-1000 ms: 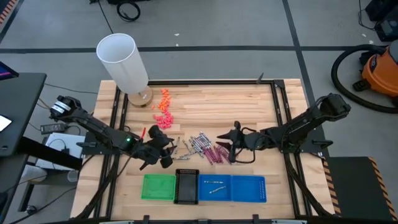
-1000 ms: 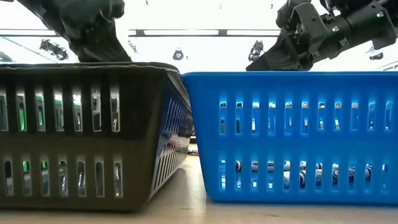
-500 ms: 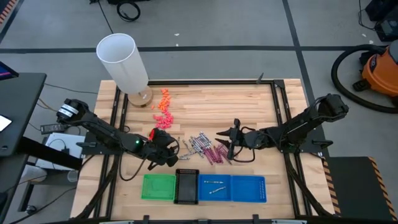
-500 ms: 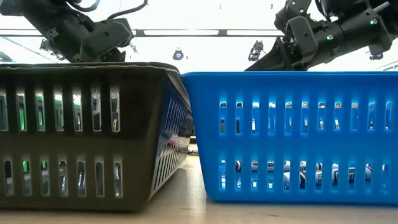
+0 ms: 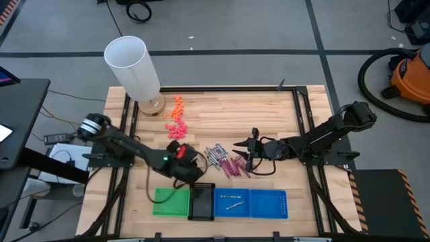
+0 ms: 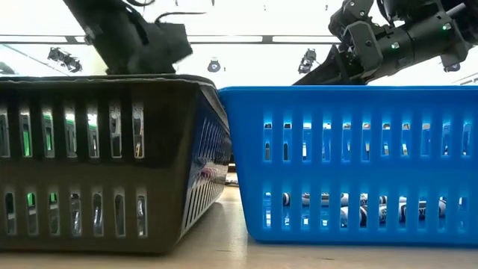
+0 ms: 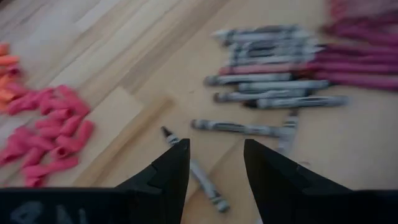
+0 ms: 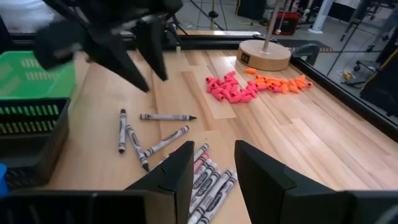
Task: Sort crayons
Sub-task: Put the black crayon into the green bin
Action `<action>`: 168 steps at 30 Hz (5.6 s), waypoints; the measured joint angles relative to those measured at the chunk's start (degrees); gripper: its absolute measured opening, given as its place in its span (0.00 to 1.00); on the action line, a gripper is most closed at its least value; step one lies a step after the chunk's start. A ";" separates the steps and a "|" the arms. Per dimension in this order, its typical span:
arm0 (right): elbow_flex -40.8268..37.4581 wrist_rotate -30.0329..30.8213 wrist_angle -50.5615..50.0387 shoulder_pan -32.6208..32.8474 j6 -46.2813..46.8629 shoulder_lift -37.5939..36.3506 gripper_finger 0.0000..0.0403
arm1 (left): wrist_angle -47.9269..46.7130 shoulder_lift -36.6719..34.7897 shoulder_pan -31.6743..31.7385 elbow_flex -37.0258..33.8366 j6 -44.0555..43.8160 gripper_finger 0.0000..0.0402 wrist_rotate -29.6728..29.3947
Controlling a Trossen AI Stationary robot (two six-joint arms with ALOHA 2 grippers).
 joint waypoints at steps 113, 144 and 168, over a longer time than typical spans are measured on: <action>0.00 -3.91 2.70 2.21 -1.49 0.00 0.31 | -5.50 -5.80 -19.78 0.62 3.86 0.37 28.54; 0.00 -4.07 1.95 1.53 -2.79 0.00 0.32 | 8.58 -6.84 0.01 -5.44 51.90 0.39 16.58; 0.02 -4.07 1.66 1.53 -3.01 0.00 0.32 | 21.20 -4.87 3.74 -15.00 43.45 0.39 32.13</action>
